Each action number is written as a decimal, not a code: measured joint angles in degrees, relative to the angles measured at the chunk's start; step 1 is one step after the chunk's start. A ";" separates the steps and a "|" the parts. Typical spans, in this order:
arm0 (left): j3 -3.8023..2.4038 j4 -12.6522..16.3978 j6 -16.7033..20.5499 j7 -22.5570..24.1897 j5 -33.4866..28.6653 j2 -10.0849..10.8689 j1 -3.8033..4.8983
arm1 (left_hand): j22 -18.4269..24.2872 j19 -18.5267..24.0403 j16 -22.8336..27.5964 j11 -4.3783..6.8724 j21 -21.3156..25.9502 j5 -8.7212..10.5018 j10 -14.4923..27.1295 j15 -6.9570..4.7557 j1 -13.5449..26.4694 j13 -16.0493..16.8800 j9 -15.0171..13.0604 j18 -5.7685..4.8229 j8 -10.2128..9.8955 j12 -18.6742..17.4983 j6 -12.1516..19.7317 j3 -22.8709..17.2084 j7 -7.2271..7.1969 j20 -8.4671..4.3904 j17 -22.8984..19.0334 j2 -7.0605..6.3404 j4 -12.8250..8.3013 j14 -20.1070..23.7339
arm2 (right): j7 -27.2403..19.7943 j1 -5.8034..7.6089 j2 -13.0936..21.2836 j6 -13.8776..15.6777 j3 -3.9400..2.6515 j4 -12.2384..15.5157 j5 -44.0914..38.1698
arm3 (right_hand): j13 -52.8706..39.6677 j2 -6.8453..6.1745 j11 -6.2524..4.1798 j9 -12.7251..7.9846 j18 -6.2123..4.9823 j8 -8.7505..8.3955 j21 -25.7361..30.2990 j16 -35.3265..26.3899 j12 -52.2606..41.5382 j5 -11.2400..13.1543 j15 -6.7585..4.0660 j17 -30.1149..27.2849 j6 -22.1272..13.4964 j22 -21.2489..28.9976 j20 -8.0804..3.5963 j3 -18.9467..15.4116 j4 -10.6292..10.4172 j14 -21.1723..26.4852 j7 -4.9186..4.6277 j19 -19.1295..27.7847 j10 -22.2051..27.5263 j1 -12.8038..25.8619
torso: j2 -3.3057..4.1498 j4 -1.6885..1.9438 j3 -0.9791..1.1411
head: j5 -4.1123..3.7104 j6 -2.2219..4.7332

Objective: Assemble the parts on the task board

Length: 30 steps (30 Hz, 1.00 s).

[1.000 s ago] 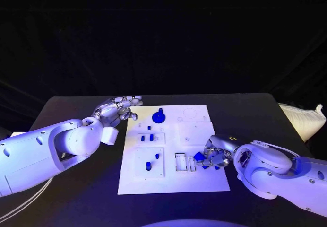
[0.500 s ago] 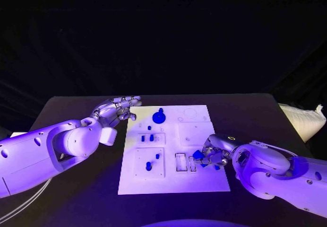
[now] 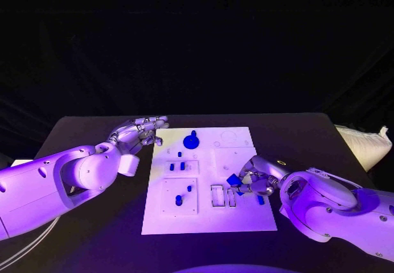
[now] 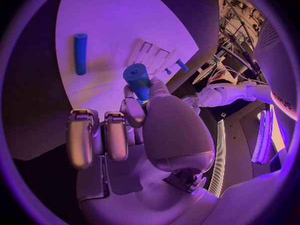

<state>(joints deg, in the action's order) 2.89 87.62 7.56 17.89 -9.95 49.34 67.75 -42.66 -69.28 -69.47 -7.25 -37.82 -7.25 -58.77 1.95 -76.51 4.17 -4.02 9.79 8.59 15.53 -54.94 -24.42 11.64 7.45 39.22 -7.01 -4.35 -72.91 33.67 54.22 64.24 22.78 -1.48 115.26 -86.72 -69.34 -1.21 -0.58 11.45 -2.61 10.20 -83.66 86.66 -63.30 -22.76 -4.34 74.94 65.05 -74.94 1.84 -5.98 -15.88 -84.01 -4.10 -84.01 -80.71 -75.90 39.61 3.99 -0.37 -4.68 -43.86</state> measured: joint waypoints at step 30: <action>0.01 0.17 -0.07 -0.04 0.10 0.03 -0.01 | 0.00 0.00 0.00 0.00 0.00 0.00 0.00 0.00 0.00 0.00 0.01 0.00 0.00 0.00 0.00 0.00 0.00 0.00 0.01 0.00 0.00 0.00 | 0.43 -0.44 -6.69 -5.87 0.02 -2.65 3.60 | -1.22 4.09 -0.33 0.64 0.00 1.56 -1.34 1.04 0.33 -1.89 -0.88 -0.02 0.81 0.02 -0.82 -2.09 -0.64 0.07 -0.73 0.00 -1.41 5.37 | -0.01 0.57 0.00 | 0.07 -0.48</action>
<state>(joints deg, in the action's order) 2.89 87.79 7.49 17.84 -9.85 49.38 67.74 -42.66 -69.28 -69.47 -7.25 -37.83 -7.25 -58.77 1.94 -76.51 4.18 -4.01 9.79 8.59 15.53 -54.95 -24.42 11.64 7.45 39.23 -7.01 -4.35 -72.91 34.11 53.77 57.55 16.91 -1.46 112.61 -83.12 -70.57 2.88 -0.90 12.09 -2.61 11.76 -84.99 87.70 -62.97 -24.65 -5.22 74.92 65.86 -74.91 1.02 -8.06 -16.53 -83.94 -4.83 -84.01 -82.13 -70.52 39.59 4.56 -0.37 -4.61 -44.34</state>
